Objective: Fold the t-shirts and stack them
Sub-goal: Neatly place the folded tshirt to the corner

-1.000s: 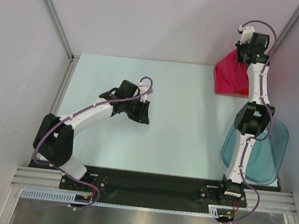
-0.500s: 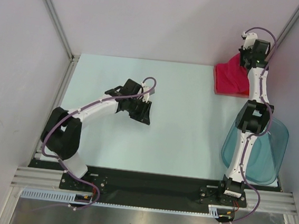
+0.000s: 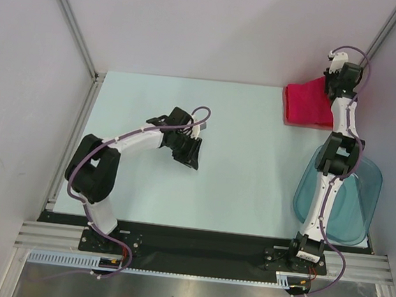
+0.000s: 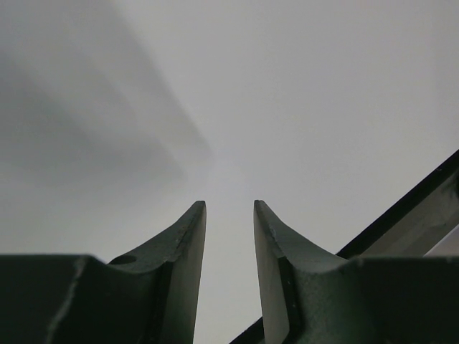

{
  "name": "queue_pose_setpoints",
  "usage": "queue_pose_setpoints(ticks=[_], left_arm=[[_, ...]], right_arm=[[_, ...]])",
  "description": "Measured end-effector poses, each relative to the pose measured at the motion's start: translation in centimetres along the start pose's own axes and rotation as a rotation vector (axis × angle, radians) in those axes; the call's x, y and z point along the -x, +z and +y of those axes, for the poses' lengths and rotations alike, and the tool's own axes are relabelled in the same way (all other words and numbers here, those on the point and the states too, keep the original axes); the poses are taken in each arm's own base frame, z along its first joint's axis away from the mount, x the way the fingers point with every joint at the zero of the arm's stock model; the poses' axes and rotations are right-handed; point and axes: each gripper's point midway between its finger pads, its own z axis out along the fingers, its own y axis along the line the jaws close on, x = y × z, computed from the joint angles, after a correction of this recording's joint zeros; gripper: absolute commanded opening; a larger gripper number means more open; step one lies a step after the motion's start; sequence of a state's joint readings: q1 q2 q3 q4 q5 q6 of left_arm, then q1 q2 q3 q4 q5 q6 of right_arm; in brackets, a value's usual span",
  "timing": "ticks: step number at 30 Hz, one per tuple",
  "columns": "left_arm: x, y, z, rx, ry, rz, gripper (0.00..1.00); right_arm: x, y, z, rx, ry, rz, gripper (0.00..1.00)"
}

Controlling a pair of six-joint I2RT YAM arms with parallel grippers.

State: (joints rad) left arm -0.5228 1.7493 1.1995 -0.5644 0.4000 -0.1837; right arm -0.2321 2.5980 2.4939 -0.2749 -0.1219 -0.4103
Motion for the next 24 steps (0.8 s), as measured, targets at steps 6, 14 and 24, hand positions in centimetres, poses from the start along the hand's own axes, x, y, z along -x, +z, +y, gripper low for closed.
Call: queue_pose_setpoints(ticks=[6, 14, 24], left_arm=[[0.2, 0.5, 0.2, 0.004, -0.006, 0.011, 0.37], [-0.1, 0.4, 0.4, 0.016, -0.012, 0.017, 0.37], [0.8, -2.2, -0.9, 0.005, -0.008, -0.090, 0.38]], right_arm=[[-1.9, 2.1, -1.1, -0.060, -0.030, -0.025, 0.40], [-5.2, 3.3, -4.3, -0.152, 0.003, -0.019, 0.72], [-0.1, -1.2, -3.4, -0.188, 0.031, 0.000, 0.83]])
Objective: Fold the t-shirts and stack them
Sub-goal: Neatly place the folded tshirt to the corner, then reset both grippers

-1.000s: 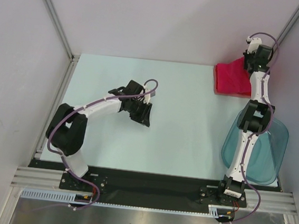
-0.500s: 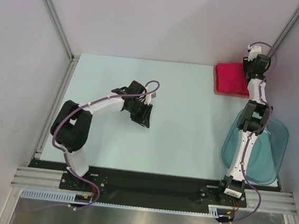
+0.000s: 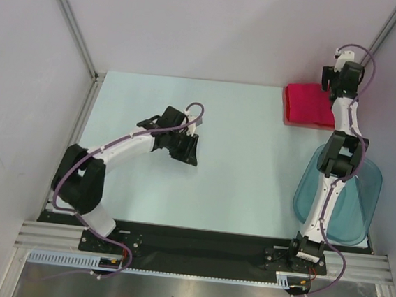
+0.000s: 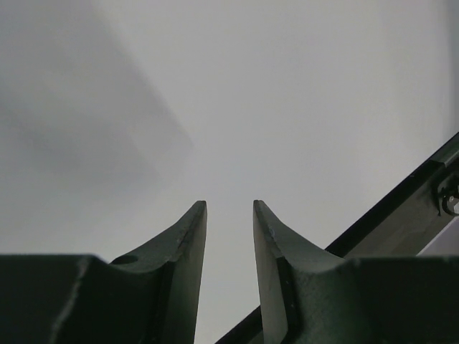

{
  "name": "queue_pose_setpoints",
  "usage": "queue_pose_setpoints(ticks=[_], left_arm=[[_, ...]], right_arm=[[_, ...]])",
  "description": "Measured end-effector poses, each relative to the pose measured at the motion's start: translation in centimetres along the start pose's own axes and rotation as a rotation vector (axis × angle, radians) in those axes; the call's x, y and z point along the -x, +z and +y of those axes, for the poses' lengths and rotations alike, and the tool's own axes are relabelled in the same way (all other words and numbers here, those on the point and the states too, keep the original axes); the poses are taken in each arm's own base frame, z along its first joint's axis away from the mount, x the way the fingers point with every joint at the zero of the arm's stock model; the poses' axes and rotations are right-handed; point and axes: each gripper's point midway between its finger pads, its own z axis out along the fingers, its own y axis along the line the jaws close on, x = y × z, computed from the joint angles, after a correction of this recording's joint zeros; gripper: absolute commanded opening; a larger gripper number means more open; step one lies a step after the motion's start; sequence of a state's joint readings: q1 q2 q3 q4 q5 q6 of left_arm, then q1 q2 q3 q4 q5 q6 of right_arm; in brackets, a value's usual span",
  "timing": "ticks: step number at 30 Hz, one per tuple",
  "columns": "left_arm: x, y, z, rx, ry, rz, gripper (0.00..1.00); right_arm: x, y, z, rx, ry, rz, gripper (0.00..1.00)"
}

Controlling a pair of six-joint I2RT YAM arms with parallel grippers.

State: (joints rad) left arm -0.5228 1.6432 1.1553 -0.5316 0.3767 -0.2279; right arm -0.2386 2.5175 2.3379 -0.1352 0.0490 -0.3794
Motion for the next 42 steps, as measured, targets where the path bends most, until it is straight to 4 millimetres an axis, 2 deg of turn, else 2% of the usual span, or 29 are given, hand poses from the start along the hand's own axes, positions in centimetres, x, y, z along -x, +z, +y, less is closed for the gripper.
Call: queue_pose_setpoints(ticks=[4, 7, 10, 11, 14, 16, 17, 19, 20, 23, 26, 28, 30, 32, 34, 35, 36, 38, 39, 42], left_arm=[[-0.1, -1.8, -0.8, -0.015, 0.012, -0.061, 0.38], [-0.2, -3.0, -1.3, -0.027, 0.024, -0.108, 0.38], [-0.6, -3.6, -1.5, -0.036, 0.025, -0.135, 0.38], [-0.8, -3.8, -1.5, -0.040, 0.023, -0.143, 0.38], [-1.4, -4.3, -1.8, -0.052, 0.020, -0.156, 0.38], [-1.3, -4.6, -2.0, -0.059, 0.020, -0.167, 0.39], [-1.3, -4.9, -2.2, -0.065, 0.022, -0.176, 0.39], [-1.0, -5.6, -2.7, -0.077, 0.029, -0.198, 0.41], [-0.9, -5.9, -2.9, -0.086, 0.032, -0.209, 0.42], [-0.7, -6.7, -3.8, -0.120, 0.045, -0.228, 0.50], [-0.7, -7.1, -4.6, -0.166, 0.051, -0.229, 0.58], [-0.8, -7.2, -5.1, -0.191, 0.055, -0.225, 0.61], [-0.9, -7.5, -5.6, -0.212, 0.061, -0.226, 0.63], [-0.9, -7.9, -5.9, -0.226, 0.067, -0.231, 0.69], [-1.0, -8.4, -6.1, -0.230, 0.072, -0.238, 0.75], [-1.0, -8.6, -6.2, -0.230, 0.075, -0.242, 0.77], [-1.0, -8.8, -6.2, -0.230, 0.076, -0.248, 0.77], [-0.9, -9.2, -6.4, -0.230, 0.076, -0.261, 0.86], [-0.8, -9.5, -6.5, -0.231, 0.071, -0.271, 1.00], [-0.5, -10.4, -6.9, -0.244, 0.042, -0.319, 1.00]], right_arm=[[4.3, -3.3, 1.0, 0.020, 0.053, -0.017, 0.77], [6.4, -5.4, 1.3, 0.032, 0.100, -0.017, 0.70], [6.8, -6.7, 1.3, 0.032, 0.143, -0.003, 0.49], [6.5, -7.0, 1.4, 0.034, 0.161, 0.009, 0.38], [5.5, -7.3, 2.0, 0.057, 0.230, 0.048, 0.22], [4.6, -7.4, 2.8, 0.086, 0.279, 0.079, 0.20], [4.2, -7.5, 3.3, 0.110, 0.301, 0.093, 0.22], [2.9, -8.0, 4.7, 0.157, 0.352, 0.134, 0.31], [2.4, -8.4, 5.3, 0.175, 0.368, 0.154, 0.38], [1.6, -10.9, 8.3, 0.250, 0.423, 0.221, 0.49], [2.5, -15.1, 12.2, 0.349, 0.485, 0.250, 0.55], [3.3, -19.7, 15.5, 0.441, 0.556, 0.263, 0.58], [3.6, -25.0, 18.8, 0.540, 0.621, 0.259, 0.67], [3.9, -30.5, 21.9, 0.645, 0.671, 0.260, 0.75], [4.3, -35.1, 24.5, 0.743, 0.708, 0.244, 0.81], [3.9, -37.3, 25.7, 0.784, 0.732, 0.250, 0.99], [3.4, -39.3, 26.7, 0.820, 0.762, 0.257, 1.00], [1.4, -42.1, 27.6, 0.843, 0.809, 0.277, 1.00], [0.0, -43.0, 27.8, 0.833, 0.843, 0.293, 1.00], [-4.2, -45.5, 27.8, 0.795, 0.951, 0.372, 1.00]])
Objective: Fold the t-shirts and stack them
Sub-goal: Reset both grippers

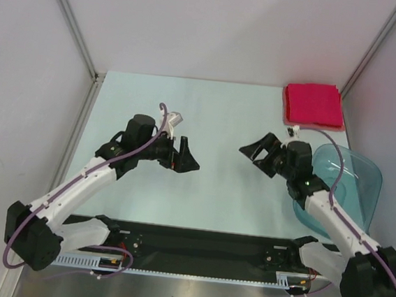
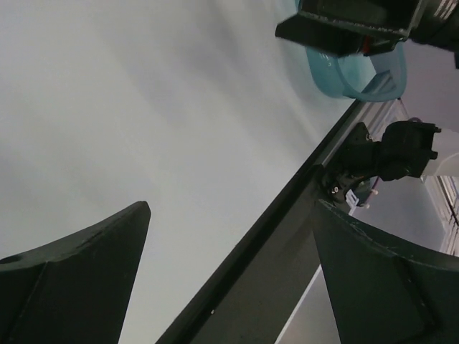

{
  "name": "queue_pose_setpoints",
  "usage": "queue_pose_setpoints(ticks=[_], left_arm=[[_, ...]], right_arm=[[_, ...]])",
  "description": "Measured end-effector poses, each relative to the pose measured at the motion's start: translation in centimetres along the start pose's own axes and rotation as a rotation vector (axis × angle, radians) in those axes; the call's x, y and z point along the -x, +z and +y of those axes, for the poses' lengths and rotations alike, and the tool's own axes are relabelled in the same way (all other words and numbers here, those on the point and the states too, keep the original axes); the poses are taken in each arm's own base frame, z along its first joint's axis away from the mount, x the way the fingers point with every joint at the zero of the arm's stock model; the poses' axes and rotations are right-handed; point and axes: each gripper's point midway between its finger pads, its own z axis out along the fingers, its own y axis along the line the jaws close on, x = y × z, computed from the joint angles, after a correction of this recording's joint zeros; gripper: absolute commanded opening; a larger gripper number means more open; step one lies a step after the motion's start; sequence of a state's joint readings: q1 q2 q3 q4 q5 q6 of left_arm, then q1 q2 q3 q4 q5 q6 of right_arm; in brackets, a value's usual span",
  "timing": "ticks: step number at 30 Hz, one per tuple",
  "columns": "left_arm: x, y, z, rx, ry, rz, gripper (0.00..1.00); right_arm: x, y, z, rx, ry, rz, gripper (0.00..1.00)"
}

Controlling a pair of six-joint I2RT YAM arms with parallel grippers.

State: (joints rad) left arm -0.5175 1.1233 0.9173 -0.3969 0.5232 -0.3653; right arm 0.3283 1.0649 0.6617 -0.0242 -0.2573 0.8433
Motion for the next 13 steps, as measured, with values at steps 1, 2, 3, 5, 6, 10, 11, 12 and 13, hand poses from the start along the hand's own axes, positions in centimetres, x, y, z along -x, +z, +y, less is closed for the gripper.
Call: queue_pose_setpoints(ticks=[1, 2, 3, 5, 6, 10, 11, 12, 13], left_arm=[[0.0, -0.3, -0.3, -0.010, -0.016, -0.034, 1.00], [-0.3, -0.6, -0.4, -0.014, -0.032, -0.052, 1.00], [-0.7, -1.0, -0.5, -0.021, -0.056, -0.077, 1.00], [-1.9, -1.6, -0.6, -0.038, -0.116, -0.129, 1.00], [-2.8, -1.9, -0.5, -0.046, -0.151, -0.141, 1.00], [-6.0, -2.1, 0.0, -0.095, -0.281, -0.194, 1.00], [-6.9, -1.9, 0.2, -0.110, -0.316, -0.204, 1.00], [-7.8, -1.7, 0.5, -0.126, -0.352, -0.212, 1.00], [-8.7, -1.5, 0.7, -0.151, -0.395, -0.227, 1.00]], right_arm=[[-0.9, -0.6, -0.7, -0.006, 0.043, -0.003, 1.00], [-1.8, -1.2, -1.4, -0.020, 0.087, -0.002, 1.00], [-2.4, -1.7, -2.0, -0.030, 0.121, 0.000, 1.00], [-3.6, -2.6, -3.1, -0.061, 0.195, 0.013, 1.00], [-4.2, -3.0, -3.4, -0.077, 0.224, 0.026, 1.00], [-6.1, -4.3, -3.7, -0.075, 0.249, 0.065, 1.00], [-6.6, -4.6, -3.6, -0.051, 0.248, 0.068, 1.00], [-7.1, -4.9, -3.7, -0.028, 0.250, 0.069, 1.00], [-7.8, -5.2, -3.9, -0.002, 0.253, 0.074, 1.00]])
